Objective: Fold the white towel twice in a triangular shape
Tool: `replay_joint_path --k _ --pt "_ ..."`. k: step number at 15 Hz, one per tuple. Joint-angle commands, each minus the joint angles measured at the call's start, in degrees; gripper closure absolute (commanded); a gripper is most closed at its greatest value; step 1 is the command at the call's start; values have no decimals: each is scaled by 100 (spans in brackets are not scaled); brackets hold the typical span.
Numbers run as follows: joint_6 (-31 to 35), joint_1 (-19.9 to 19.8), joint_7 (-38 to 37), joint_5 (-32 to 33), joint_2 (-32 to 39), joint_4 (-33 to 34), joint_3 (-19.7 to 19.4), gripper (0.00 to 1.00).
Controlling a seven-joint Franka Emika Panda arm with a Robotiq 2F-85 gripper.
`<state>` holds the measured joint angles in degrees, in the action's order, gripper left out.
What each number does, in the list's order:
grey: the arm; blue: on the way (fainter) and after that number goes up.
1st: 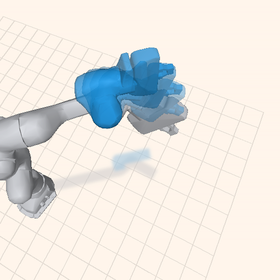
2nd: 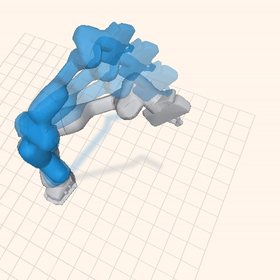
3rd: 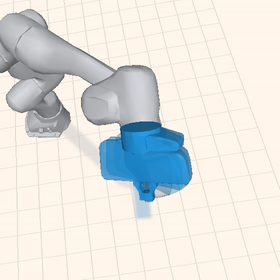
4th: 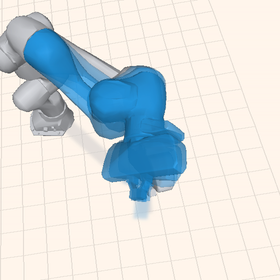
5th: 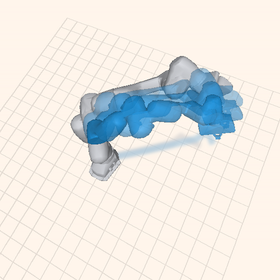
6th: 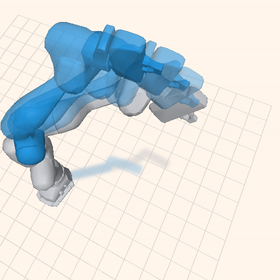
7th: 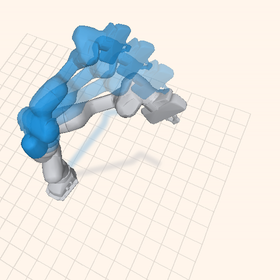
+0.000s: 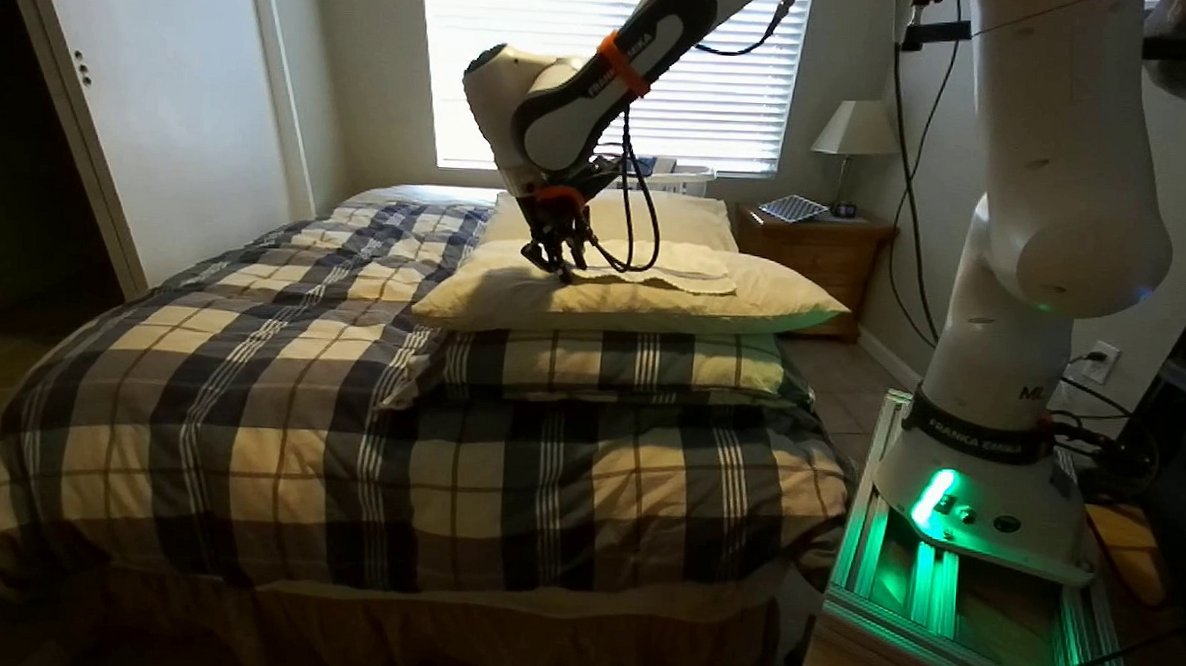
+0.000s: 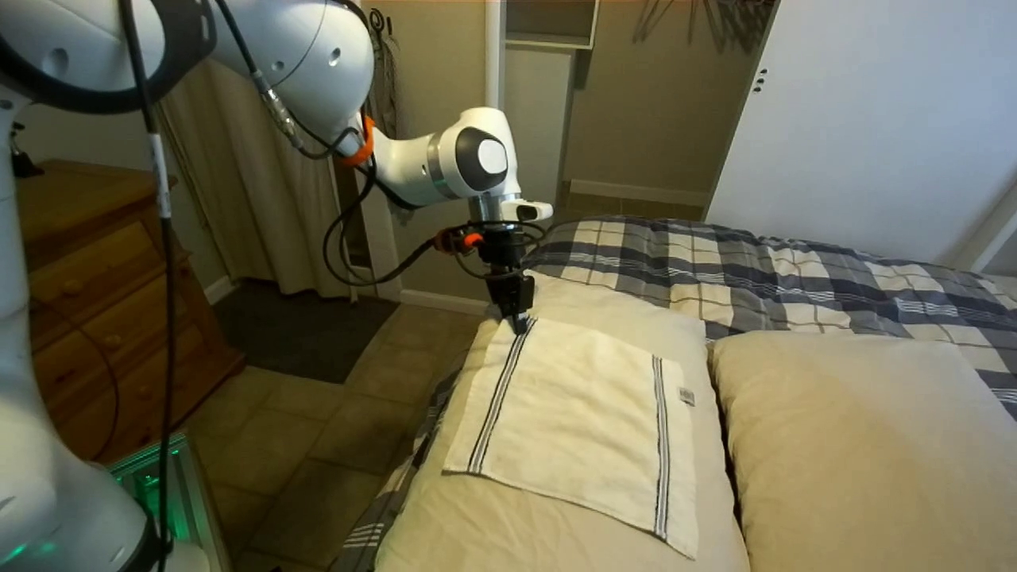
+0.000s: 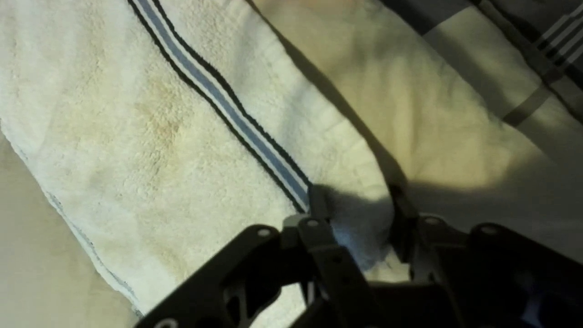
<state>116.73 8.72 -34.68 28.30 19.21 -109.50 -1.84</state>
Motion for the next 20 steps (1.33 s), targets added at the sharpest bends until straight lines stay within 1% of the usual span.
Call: replay_joint_path --k 1,3,5,6,8,9,10,13,19,20 --pt "728 -8 -198 362 -478 -627 -125 92" --pt "977 -42 -228 476 -650 -843 -183 97" --pt "1154 -82 -287 619 -910 -1110 -237 97" --pt "1240 -113 -337 694 -1064 -1244 -264 94" --pt "1357 -205 -425 808 -1349 -1480 -290 93" --pt "1355 -286 -340 704 -1440 -1554 -275 94" --pt "1134 -264 -228 586 -1012 -1100 -183 93" --pt "1175 -379 -225 582 -1288 -1330 -167 93" --pt "1189 -398 -183 582 -1312 -1360 -177 94" --pt "1176 -444 -281 733 -1333 -1359 -239 94"
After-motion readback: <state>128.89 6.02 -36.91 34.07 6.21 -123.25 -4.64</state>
